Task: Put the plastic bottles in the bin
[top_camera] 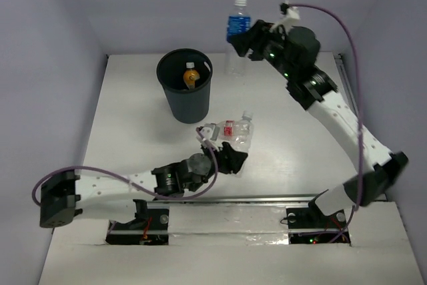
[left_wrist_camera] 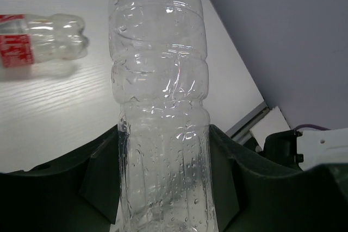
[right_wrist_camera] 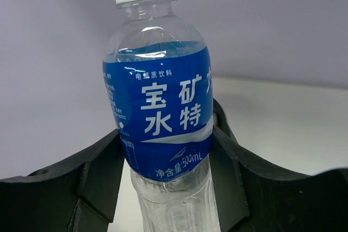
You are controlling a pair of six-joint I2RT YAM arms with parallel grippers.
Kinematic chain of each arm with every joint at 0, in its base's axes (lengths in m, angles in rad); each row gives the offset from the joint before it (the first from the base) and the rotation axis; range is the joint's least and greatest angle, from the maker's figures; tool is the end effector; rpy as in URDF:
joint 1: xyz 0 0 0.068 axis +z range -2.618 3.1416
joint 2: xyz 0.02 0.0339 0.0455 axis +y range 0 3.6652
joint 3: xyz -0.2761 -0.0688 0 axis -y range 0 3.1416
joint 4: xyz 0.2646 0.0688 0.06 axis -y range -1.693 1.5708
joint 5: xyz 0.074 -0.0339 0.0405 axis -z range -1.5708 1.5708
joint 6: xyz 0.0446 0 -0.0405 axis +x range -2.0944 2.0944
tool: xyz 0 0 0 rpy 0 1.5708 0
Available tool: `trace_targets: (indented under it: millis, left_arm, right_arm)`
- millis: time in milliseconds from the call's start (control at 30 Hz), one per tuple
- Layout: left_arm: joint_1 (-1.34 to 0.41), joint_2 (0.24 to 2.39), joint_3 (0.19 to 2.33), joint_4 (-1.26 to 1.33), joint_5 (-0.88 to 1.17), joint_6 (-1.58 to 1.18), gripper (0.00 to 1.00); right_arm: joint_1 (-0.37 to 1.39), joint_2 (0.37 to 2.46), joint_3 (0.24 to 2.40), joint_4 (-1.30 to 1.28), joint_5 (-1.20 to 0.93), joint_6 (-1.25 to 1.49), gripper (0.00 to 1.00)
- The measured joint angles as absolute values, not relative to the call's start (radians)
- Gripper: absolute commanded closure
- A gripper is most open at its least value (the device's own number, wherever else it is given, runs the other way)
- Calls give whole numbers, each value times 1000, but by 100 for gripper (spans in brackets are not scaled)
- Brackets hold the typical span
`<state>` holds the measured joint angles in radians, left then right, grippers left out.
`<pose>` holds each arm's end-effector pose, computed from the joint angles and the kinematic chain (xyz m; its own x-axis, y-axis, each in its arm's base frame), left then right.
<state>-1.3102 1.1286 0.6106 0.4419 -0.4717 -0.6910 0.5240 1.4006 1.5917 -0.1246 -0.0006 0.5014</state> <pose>0.0904 -0.2603 0.2755 -0.4892 -0.3687 -0.7904 0.5608 0.5611 -0.6088 0.2943 0.1701 0.5027 -0.1903 0.4452 -0.8750 -0.4669 0.7430 0.4796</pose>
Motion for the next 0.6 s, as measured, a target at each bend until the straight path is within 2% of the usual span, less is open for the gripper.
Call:
trace_targets:
  millis: [133, 333, 600]
  left_arm:
    - [-1324, 923, 537, 308, -556, -743, 60]
    - [-1336, 697, 514, 129, -673, -804, 60]
    - [-1336, 709, 514, 38, -731, -843, 60]
  right_arm:
    - [588, 1677, 1861, -116, -29, 446, 39]
    - [618, 1959, 2135, -136, -49, 383, 39]
    - [643, 2185, 2339, -115, -57, 381, 35]
